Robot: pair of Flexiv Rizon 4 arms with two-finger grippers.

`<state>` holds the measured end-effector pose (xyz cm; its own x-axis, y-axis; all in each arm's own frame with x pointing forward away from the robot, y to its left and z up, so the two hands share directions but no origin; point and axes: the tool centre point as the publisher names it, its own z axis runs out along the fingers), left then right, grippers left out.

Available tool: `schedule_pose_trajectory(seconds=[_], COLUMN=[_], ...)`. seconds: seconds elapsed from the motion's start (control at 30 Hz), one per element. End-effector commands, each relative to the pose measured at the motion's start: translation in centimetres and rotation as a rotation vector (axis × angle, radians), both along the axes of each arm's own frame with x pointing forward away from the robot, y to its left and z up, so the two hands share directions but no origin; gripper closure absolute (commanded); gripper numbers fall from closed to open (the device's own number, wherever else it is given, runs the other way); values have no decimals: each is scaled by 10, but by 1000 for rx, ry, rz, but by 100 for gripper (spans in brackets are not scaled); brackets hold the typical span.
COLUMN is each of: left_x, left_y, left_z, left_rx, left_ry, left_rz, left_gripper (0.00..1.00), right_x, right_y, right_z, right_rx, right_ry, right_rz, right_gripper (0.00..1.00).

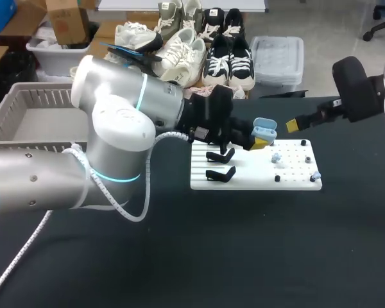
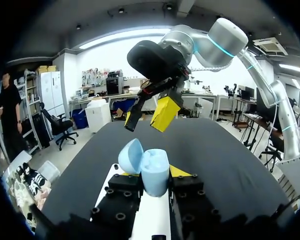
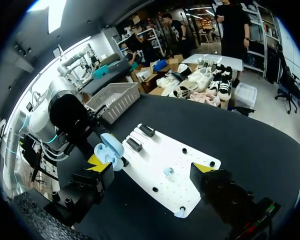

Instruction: Pick up each earbud case from the left stands, insert the matching earbuds, close the lid, and place the case in the box.

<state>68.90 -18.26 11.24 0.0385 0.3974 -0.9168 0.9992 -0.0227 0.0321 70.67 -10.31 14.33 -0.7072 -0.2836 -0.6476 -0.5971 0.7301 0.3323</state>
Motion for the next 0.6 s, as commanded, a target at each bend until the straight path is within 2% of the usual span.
schedule_pose_trajectory(seconds=[0.03, 0.1, 0.2, 0.37, 0.6], left_x=[-9, -10, -16, -23, -33], left_y=[5, 5, 5, 4, 2], left_z=[4, 8, 15, 25, 29], left_rx=[-37, -55, -79, -141, -184], left_ry=[-14, -21, -63, -84, -70], left_rz=[25, 22, 11, 36, 45], left_gripper=[100, 100, 100, 100, 100], right_x=[-16, -18, -22, -28, -35], right_y=[-13, -19, -26, -37, -51], right_z=[8, 7, 6, 4, 3], right_rx=[-30, -40, -47, -54, -60], right_ry=[-7, -5, 0, 8, 18], right_rz=[-38, -53, -70, -95, -121], right_gripper=[0, 0, 0, 0, 0])
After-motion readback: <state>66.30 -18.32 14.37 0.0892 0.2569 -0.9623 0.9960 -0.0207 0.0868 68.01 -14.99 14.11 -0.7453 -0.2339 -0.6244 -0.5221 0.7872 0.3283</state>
